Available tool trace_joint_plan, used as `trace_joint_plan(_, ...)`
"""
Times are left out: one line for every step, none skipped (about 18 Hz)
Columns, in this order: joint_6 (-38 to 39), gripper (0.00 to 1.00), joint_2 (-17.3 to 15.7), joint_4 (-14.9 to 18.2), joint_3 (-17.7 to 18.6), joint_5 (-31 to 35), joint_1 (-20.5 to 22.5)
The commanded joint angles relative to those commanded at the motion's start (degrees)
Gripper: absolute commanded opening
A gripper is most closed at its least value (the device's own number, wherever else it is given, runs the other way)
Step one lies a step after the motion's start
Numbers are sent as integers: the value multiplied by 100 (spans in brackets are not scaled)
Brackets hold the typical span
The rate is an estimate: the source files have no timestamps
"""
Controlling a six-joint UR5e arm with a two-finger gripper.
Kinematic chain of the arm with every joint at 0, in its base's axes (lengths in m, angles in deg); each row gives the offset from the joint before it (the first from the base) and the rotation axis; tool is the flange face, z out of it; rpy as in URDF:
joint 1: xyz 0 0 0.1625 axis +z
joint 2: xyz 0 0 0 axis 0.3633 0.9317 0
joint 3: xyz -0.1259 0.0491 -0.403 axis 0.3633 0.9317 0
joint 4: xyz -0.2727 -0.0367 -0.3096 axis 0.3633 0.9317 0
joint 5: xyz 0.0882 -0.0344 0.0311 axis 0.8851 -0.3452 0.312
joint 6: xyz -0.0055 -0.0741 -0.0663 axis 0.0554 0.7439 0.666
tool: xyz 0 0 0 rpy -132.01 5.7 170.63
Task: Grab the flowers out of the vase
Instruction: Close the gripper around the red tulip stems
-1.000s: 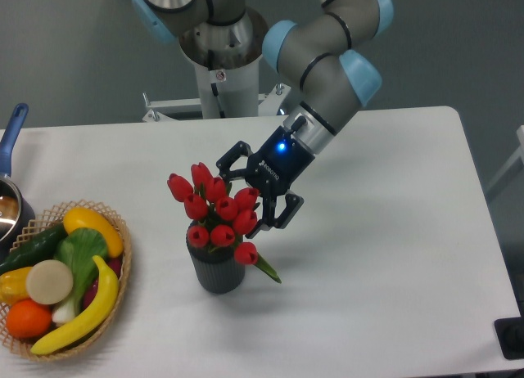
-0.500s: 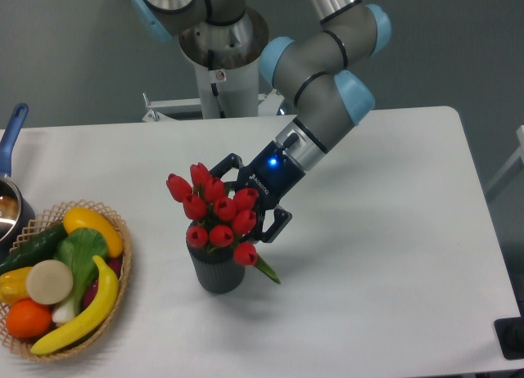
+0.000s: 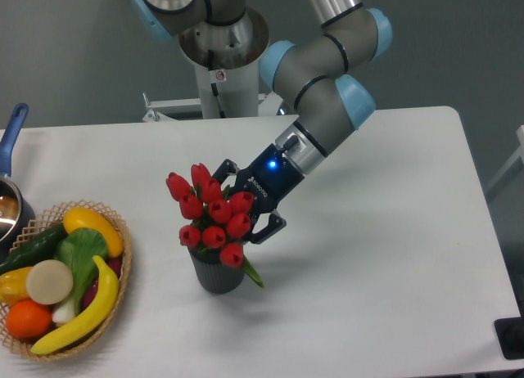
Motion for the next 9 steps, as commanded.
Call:
trace_joint_plan(0,58,-9,0,0,0,9)
trace_joint_plan(0,57,-18,0,0,0,9)
trace_joint_plan(9,54,-26,0,0,0,9)
trace_joint_plan(61,52,-26,0,0,0,9)
trace_joint_plan(88,52,-26,0,0,0,9)
trace_joint_plan(88,52,-26,0,0,-26,9)
trace_joint_plan(105,52,-35,0,0,-70,9)
trace_joint_plan(140,52,-44,0,0,-114,9)
trace_joint_plan(219,52,-88,0,0,-158,9)
